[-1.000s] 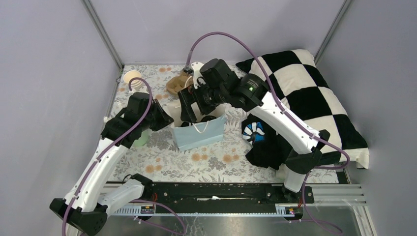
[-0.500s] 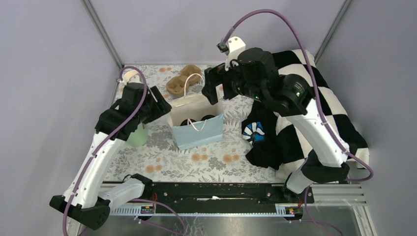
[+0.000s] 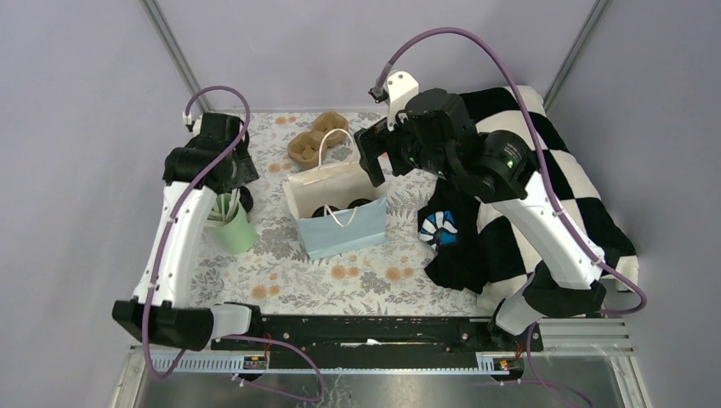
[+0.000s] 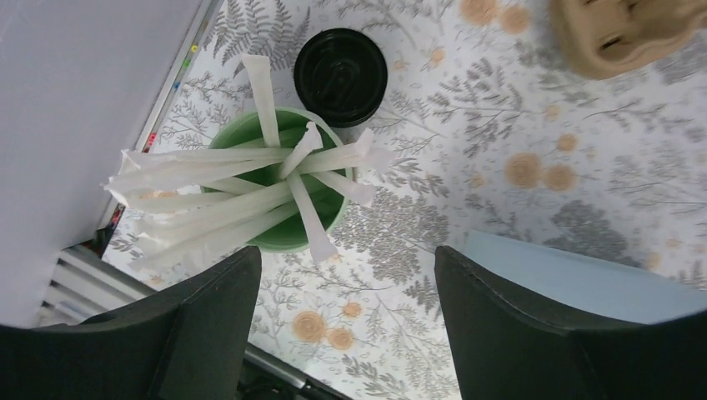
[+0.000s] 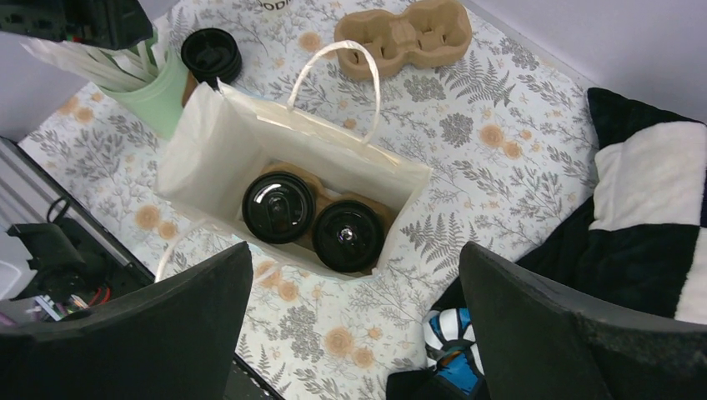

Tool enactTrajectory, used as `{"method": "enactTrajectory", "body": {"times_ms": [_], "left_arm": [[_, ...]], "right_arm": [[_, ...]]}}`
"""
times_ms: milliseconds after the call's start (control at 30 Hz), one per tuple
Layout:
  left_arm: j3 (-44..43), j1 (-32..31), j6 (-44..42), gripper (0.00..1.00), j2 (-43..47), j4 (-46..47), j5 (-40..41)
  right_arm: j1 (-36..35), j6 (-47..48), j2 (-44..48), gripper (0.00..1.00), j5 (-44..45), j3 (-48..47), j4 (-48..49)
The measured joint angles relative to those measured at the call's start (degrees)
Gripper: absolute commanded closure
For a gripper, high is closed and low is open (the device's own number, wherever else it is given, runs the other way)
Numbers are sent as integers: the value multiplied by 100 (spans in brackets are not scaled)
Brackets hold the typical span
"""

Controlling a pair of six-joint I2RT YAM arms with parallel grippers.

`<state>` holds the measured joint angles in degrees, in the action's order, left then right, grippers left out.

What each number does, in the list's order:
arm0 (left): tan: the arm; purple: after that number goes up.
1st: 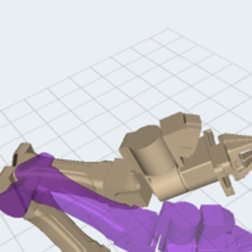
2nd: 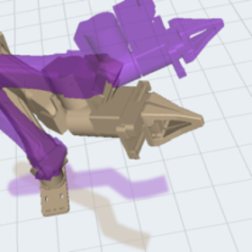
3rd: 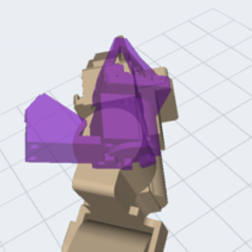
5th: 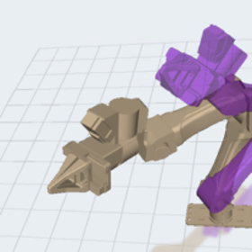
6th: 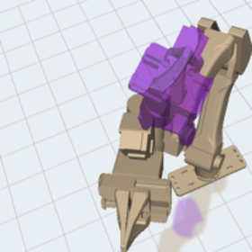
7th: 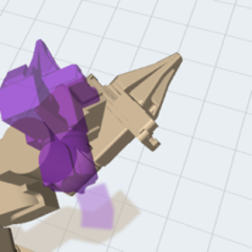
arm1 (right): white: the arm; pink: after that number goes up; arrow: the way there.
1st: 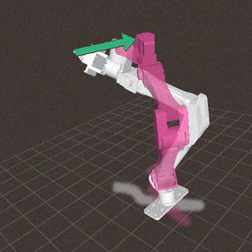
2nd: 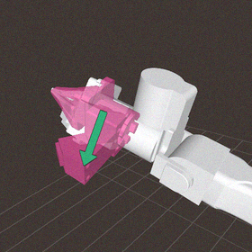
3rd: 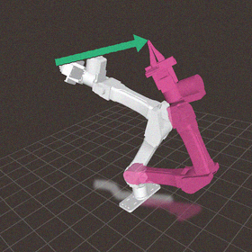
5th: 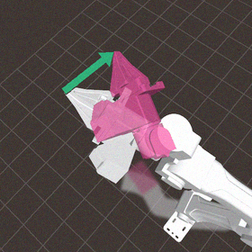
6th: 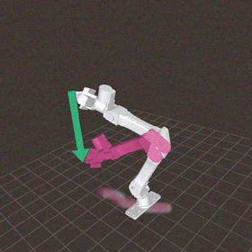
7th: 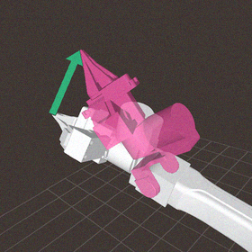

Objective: Pack the takeout coffee

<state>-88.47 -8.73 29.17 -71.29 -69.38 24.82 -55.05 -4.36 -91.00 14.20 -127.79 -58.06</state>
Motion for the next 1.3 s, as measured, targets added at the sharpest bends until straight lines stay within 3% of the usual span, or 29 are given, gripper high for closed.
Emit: {"method": "enactTrajectory", "body": {"times_ms": [200, 333, 567, 700, 867, 1133, 1300], "left_arm": [[361, 144, -363, 41, -345, 76, 13], [540, 157, -525, 41, -385, 109, 24], [901, 208, -721, 55, -398, 256, 181], [1019, 280, -841, 81, -577, 402, 243], [1014, 286, -907, 97, -748, 514, 262], [328, 284, -872, 100, -754, 203, 284], [-831, 284, -852, 100, -793, -332, 310]], "right_arm": [[0, 232, 114, 0, 42, 192, -2], [0, 382, 251, 0, 144, 269, 9], [0, 474, 422, 0, 188, 461, 72], [0, 520, 422, 0, 188, 468, 101], [0, 575, 422, 0, 190, 468, 138], [0, 623, 422, 0, 190, 468, 186], [0, 629, 422, 0, 186, 466, 192]]}}
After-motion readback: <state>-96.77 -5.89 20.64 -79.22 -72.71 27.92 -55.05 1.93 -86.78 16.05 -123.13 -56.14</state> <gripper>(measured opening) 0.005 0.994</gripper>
